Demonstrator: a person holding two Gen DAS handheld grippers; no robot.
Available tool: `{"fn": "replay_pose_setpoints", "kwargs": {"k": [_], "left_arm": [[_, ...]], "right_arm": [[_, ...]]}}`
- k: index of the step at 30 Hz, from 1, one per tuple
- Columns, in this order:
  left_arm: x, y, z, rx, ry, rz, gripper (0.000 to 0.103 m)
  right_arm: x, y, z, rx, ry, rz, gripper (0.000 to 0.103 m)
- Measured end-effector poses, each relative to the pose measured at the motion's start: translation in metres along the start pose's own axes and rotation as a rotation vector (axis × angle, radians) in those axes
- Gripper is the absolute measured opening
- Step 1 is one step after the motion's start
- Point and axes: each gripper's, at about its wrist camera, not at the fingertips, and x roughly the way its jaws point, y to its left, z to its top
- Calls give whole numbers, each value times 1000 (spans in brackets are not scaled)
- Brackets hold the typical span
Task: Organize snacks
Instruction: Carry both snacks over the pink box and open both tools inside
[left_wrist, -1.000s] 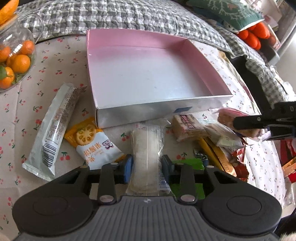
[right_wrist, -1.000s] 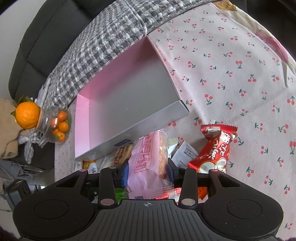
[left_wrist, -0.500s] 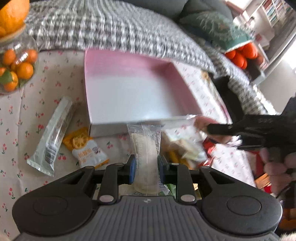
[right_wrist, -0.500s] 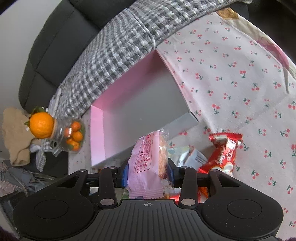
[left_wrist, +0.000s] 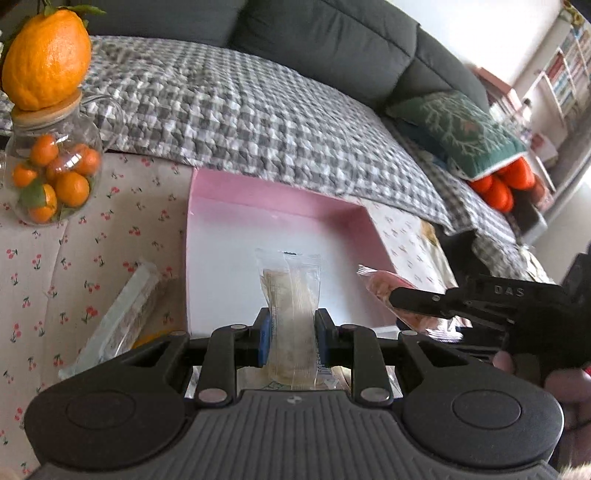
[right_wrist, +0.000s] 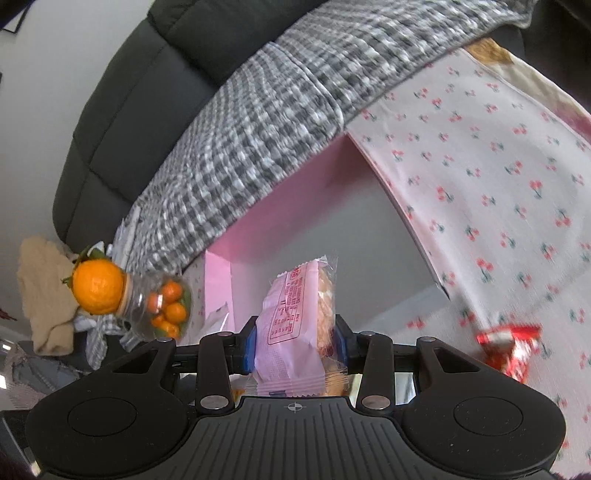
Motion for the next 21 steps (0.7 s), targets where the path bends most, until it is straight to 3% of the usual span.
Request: {"fn": "replay_pose_setpoints", "kwargs": {"k": [4, 9, 21], "left_arm": [[17, 1, 3, -6, -47, 60, 22], [26, 5, 5, -9, -115, 85, 22], [52, -3, -2, 10, -156, 195, 22]], "right_arm": [[12, -3, 6, 2, -20, -1, 39], [24, -9, 13, 7, -51, -14, 39], [45, -14, 19, -75, -73, -103, 39]]}}
